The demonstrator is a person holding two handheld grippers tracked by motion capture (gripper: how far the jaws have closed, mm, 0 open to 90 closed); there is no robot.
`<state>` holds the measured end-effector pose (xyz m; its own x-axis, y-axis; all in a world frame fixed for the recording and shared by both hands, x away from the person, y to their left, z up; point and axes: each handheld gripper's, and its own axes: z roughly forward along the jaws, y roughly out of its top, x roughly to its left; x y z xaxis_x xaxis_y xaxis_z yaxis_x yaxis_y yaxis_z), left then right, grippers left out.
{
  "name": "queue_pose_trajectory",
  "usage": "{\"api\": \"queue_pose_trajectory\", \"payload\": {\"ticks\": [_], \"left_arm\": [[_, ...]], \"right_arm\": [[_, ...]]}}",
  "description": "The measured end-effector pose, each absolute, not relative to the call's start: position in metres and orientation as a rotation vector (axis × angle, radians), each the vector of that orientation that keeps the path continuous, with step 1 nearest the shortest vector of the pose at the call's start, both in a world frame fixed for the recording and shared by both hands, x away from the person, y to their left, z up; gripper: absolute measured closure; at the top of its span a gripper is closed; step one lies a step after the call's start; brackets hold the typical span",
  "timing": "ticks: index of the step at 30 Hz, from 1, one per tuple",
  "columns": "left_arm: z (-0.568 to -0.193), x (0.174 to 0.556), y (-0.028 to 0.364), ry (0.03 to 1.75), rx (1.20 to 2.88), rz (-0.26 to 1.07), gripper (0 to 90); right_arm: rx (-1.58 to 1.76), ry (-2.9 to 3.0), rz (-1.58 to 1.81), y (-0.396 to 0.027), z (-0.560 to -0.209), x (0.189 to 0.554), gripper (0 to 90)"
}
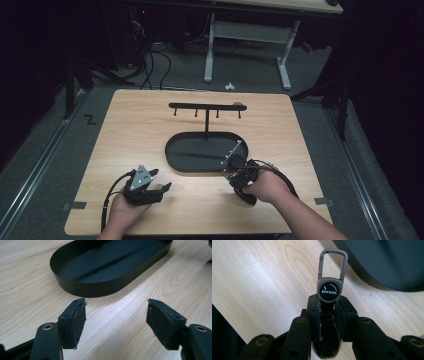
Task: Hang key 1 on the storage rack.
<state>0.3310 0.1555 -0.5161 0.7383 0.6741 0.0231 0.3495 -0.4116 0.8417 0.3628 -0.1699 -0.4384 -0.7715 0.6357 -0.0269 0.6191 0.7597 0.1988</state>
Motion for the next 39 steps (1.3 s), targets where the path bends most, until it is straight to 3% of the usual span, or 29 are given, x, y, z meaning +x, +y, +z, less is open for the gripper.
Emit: {"api": "queue_pose_trajectory", "payload": {"ticks": [8,10,39], "left_arm": [[-0.516,0.331,0.155,0.776,2.03,0.457,32.4],[-0.516,0.331,0.155,0.776,2.029,0.456,32.3],[-0.516,0.331,0.156,0.778,2.03,0.458,32.3]], "right_arm": [[1.044,2.84,0.299,-0.178,-0.423,0.361,75.7],[1.048,2.824,0.314,-0.182,-0.417,0.361,80.1],[1.069,2.774,0.339,-0.186,-0.391,0.365,80.3]]}}
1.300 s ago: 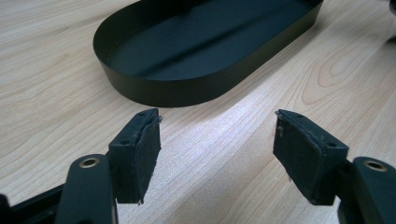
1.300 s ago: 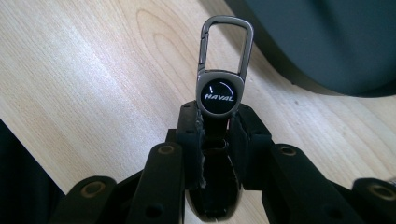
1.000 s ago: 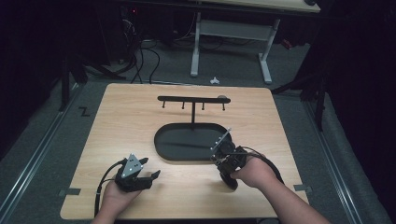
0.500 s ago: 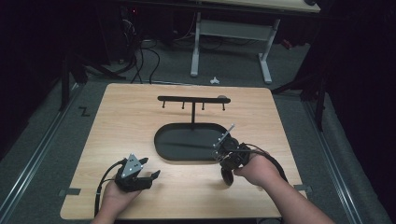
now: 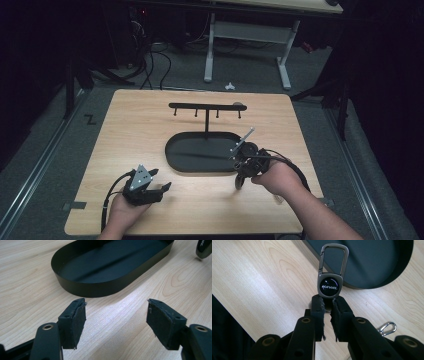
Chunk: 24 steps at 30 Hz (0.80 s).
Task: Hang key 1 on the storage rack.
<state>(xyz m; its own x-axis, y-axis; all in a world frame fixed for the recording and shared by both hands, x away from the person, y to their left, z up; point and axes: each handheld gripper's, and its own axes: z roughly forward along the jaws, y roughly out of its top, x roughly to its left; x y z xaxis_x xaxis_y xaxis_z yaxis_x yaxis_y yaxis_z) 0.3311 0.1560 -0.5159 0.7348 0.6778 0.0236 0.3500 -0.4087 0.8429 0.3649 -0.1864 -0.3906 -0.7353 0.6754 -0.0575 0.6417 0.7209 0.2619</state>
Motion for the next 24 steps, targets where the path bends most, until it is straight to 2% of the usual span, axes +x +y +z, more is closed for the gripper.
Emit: {"api": "queue_pose_trajectory", "payload": {"ticks": [24], "left_arm": [[-0.515,0.331,0.158,0.777,2.031,0.458,32.3]], "right_arm": [[1.126,2.706,0.374,-0.187,-0.359,0.387,80.3]]}}
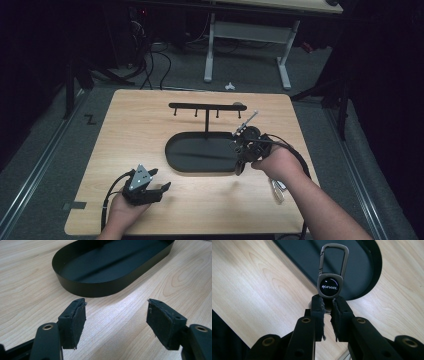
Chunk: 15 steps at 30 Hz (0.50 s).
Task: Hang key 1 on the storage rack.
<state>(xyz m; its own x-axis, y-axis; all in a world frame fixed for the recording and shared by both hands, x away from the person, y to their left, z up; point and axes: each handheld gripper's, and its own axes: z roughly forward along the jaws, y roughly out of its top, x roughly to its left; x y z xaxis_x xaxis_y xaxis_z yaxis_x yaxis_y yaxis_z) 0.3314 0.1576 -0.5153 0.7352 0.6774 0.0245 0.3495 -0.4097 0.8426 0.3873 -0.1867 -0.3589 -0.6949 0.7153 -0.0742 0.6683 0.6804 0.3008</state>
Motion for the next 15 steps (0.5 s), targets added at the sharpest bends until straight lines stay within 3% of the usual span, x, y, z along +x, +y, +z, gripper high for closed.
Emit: {"api": "queue_pose_trajectory", "payload": {"ticks": [15], "left_arm": [[-0.516,0.331,0.158,0.78,2.028,0.457,32.3]], "right_arm": [[1.132,2.72,0.394,-0.176,-0.35,0.405,80.3]]}}
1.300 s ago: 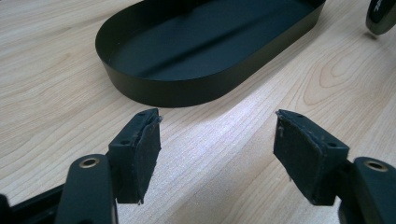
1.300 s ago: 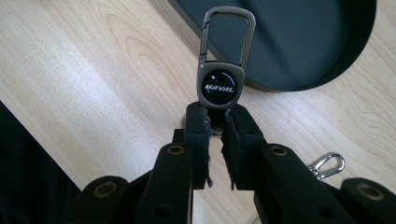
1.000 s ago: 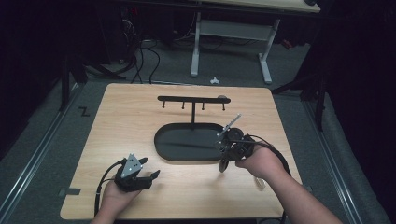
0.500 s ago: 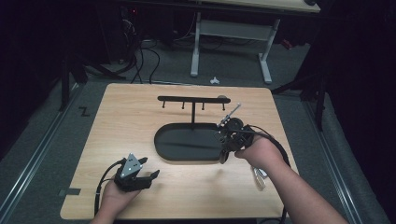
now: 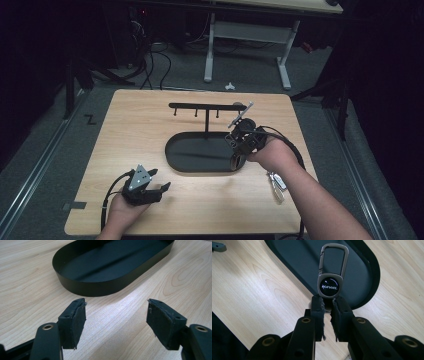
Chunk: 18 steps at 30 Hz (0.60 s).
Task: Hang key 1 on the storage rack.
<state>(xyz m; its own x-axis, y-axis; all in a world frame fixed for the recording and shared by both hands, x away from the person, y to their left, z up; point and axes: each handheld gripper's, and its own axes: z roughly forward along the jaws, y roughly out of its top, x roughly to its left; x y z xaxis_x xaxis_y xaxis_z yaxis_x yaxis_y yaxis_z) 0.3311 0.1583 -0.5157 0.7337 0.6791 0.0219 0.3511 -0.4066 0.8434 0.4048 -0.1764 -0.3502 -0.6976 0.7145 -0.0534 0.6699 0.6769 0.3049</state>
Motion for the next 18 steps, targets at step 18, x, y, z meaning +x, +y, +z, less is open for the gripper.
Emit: {"api": "queue_pose_trajectory", "payload": {"ticks": [18], "left_arm": [[-0.515,0.33,0.16,0.785,2.026,0.456,32.4]], "right_arm": [[1.153,2.676,0.405,-0.169,-0.339,0.429,80.3]]}}
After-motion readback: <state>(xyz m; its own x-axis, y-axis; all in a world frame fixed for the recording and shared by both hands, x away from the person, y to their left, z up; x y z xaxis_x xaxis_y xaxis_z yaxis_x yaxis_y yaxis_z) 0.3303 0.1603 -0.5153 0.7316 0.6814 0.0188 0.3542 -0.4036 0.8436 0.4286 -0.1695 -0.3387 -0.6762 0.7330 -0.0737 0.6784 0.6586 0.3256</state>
